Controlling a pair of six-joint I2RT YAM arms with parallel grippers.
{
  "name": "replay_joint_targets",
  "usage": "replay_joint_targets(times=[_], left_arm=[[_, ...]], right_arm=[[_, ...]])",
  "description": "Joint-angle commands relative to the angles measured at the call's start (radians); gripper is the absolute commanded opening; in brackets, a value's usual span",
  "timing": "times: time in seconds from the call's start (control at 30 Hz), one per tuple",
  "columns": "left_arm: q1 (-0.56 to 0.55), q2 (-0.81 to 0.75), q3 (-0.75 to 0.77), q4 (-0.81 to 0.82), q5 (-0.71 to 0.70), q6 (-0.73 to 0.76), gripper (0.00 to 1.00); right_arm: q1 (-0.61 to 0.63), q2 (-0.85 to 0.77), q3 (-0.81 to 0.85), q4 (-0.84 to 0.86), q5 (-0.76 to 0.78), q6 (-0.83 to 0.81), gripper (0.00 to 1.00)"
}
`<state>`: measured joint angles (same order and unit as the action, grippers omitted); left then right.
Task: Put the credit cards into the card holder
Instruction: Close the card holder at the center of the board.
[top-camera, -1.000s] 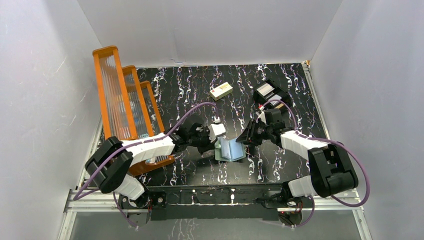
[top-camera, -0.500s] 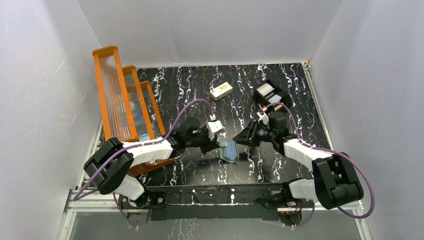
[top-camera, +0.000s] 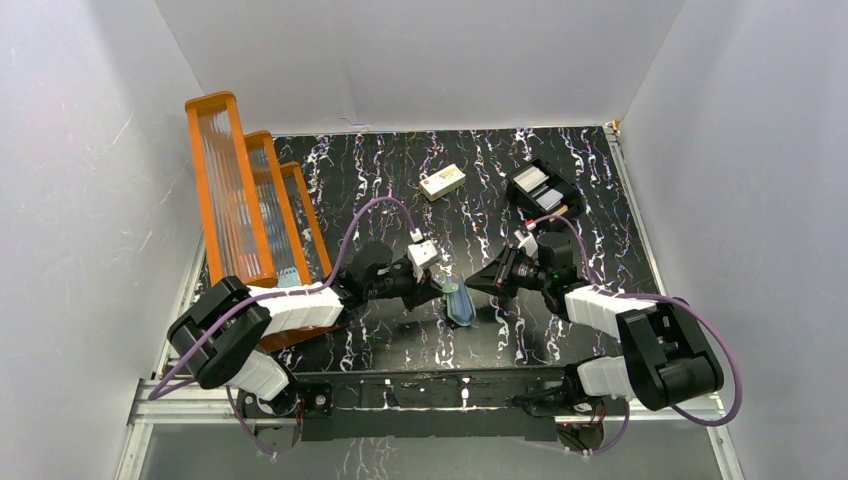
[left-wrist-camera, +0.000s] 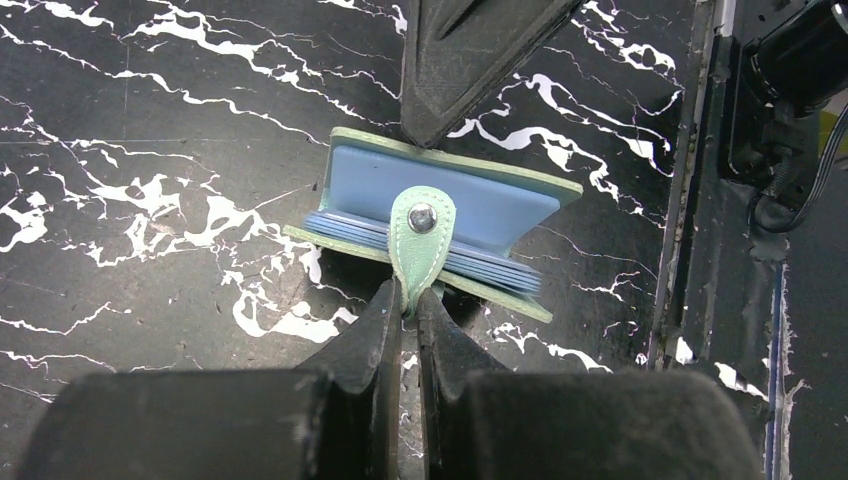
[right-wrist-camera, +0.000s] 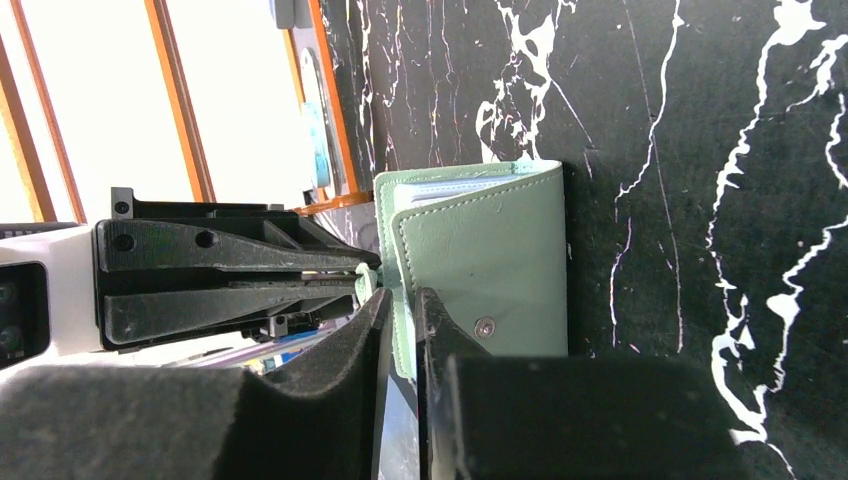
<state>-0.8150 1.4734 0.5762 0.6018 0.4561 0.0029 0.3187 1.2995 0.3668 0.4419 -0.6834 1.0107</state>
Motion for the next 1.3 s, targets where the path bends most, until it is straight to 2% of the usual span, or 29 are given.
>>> replay_joint_targets(times=[0.0, 0.13, 0.17, 0.23, 0.4, 0.57, 0.8, 0.93, 1.07, 1.27], left_arm=[[-0.004, -0.038, -0.018, 0.139, 0.029, -0.023, 0.0], [-0.004, -0.035, -0.026, 0.145, 0.031, -0.02, 0.0], [-0.004, -0.036, -0.029, 0.147, 0.03, -0.02, 0.0], [-0.004, -0.04, -0.042, 0.158, 0.027, -0.021, 0.0], [-0.004, -0.041, -0.061, 0.178, 0.023, -0.023, 0.0], [-0.003, -0.039, -0.075, 0.196, 0.023, -0.028, 0.0], [-0.004, -0.032, -0.067, 0.154, 0.003, -0.041, 0.01], [-0.003, -0.038, -0.059, 0.066, -0.029, -0.061, 0.19], [-0.003, -0.019, -0.045, -0.021, -0.048, -0.114, 0.24], [-0.003, -0.013, -0.06, -0.028, -0.053, -0.168, 0.24]], right_arm=[[0.025, 0.024, -0.009, 0.135, 0.005, 0.064, 0.22], [0.056, 0.067, -0.05, 0.224, 0.007, 0.124, 0.38], [0.063, 0.076, -0.066, 0.261, 0.008, 0.147, 0.39], [0.074, 0.093, -0.082, 0.323, 0.014, 0.188, 0.35], [0.103, 0.126, -0.104, 0.396, 0.049, 0.222, 0.14], [0.127, 0.147, -0.12, 0.457, 0.074, 0.256, 0.09], [0.16, 0.188, -0.094, 0.414, 0.13, 0.207, 0.08], [0.184, 0.204, -0.069, 0.354, 0.174, 0.157, 0.08], [0.205, 0.187, 0.002, 0.176, 0.25, 0.036, 0.11], [0.211, 0.087, 0.075, -0.05, 0.33, -0.081, 0.16]])
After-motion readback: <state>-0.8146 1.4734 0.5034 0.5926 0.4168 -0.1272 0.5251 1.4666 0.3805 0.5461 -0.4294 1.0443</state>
